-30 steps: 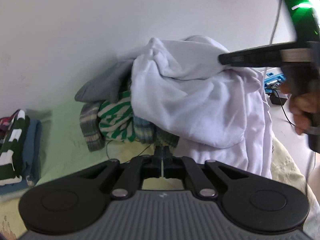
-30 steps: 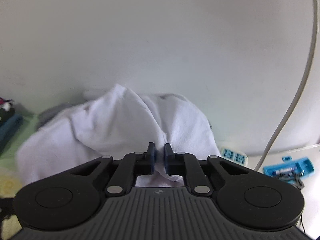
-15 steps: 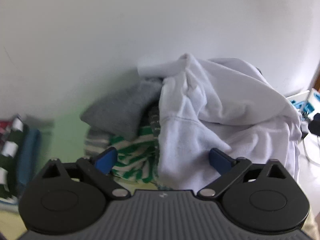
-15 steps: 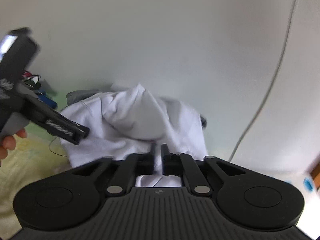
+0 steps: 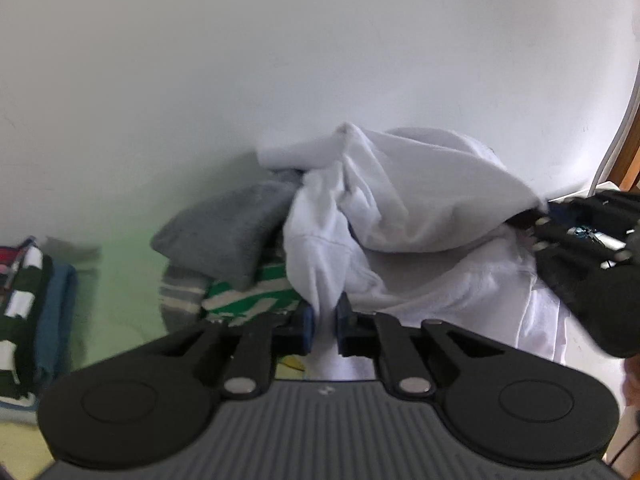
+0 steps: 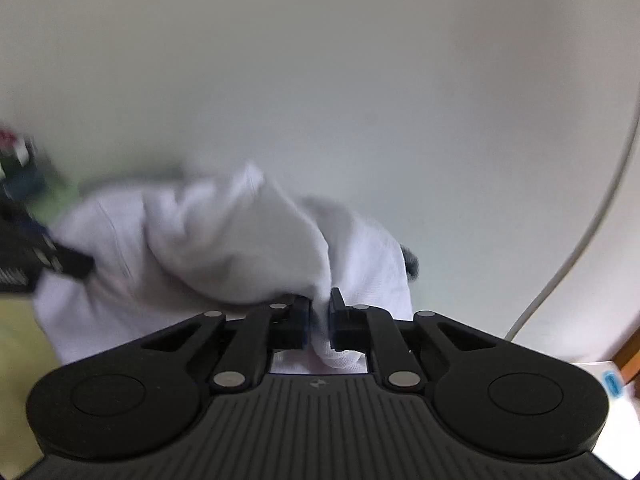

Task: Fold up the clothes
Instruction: 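Close the left gripper on the white shirt while the right gripper holds it, then lift and pull the white shirt out from the pile with both grippers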

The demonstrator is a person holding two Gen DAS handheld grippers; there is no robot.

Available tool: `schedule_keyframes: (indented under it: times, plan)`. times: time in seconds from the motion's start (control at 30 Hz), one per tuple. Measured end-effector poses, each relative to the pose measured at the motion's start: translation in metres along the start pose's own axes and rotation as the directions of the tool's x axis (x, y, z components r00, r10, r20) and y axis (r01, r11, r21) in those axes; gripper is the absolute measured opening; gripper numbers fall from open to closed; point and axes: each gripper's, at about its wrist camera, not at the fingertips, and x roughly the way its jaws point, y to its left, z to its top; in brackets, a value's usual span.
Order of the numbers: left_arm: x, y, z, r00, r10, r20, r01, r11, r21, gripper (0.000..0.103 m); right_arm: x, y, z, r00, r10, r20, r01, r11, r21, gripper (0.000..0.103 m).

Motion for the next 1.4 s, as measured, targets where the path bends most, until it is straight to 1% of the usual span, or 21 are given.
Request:
schedule_keyframes:
  times: [0.07,0.1,0.2,0.3,0.33,0.43,0.5,0.57,0.7,0.83,0.87,0.9,1.03,1.17,1.4]
  plan:
    - [-0.014,0.005,-0.005,1.000,0.001,0.018,-0.001,1.000,-0.004,0.006,-0.027,0.003,0.003,0.998,0.040,0.040,-0.040,0.999,-0.001,0.007]
    - [-0.022,0.006,-0.007,0.999,0.003,0.032,-0.003,1.000,-0.001,0.000,-0.041,0.005,0.004,0.996,0.060,0.059,-0.060,0.998,-0.003,0.007]
    - [-0.055,0.012,-0.017,0.997,-0.003,0.075,0.002,1.000,0.003,0.000,-0.085,0.016,0.001,0.989,0.108,0.100,-0.105,0.994,-0.036,0.007]
    - [-0.081,0.022,-0.028,0.997,-0.013,0.082,0.015,0.999,-0.028,0.000,-0.127,0.028,-0.006,0.981,0.139,0.139,-0.131,0.989,-0.061,0.007]
    - [-0.088,0.025,-0.033,0.997,-0.015,0.080,0.018,0.999,-0.033,0.000,-0.134,0.031,-0.007,0.978,0.157,0.135,-0.151,0.987,-0.052,0.007]
    - [-0.104,0.030,-0.049,0.997,-0.008,0.073,0.011,0.999,-0.038,0.000,-0.155,0.042,-0.013,0.972,0.203,0.117,-0.200,0.979,-0.036,0.007]
    - [-0.109,0.034,-0.061,0.999,0.007,0.054,-0.005,0.999,-0.044,0.000,-0.163,0.051,-0.020,0.976,0.198,0.093,-0.195,0.980,-0.046,0.007]
    - [-0.112,0.040,-0.076,1.000,0.014,0.021,-0.013,0.998,-0.060,0.000,-0.170,0.054,-0.030,0.976,0.213,0.045,-0.214,0.977,0.005,0.008]
    - [-0.127,0.050,-0.110,1.000,0.019,-0.013,-0.020,0.996,-0.091,0.000,-0.183,0.055,-0.054,0.969,0.246,-0.037,-0.240,0.963,0.124,0.008]
    - [-0.140,0.055,-0.148,0.999,0.033,-0.043,-0.037,0.995,-0.096,0.000,-0.189,0.069,-0.078,0.959,0.268,-0.090,-0.245,0.948,0.204,0.008]
    - [-0.144,0.056,-0.156,0.998,0.037,-0.047,-0.041,0.995,-0.094,0.000,-0.193,0.073,-0.080,0.956,0.274,-0.103,-0.247,0.944,0.220,0.008]
    - [-0.147,0.056,-0.163,0.998,0.041,-0.048,-0.045,0.995,-0.092,0.001,-0.196,0.077,-0.081,0.953,0.280,-0.116,-0.248,0.940,0.236,0.008]
    - [-0.160,0.061,-0.180,0.999,0.034,-0.033,-0.037,0.996,-0.084,0.001,-0.203,0.098,-0.087,0.959,0.249,-0.136,-0.212,0.947,0.239,0.008]
    - [-0.177,0.069,-0.192,0.999,0.034,-0.010,-0.035,0.997,-0.064,0.001,-0.220,0.118,-0.090,0.964,0.221,-0.151,-0.179,0.952,0.250,0.008]
    - [-0.211,0.094,-0.220,1.000,0.021,0.008,-0.021,0.999,-0.037,0.001,-0.251,0.160,-0.092,0.963,0.212,-0.168,-0.161,0.948,0.274,0.008]
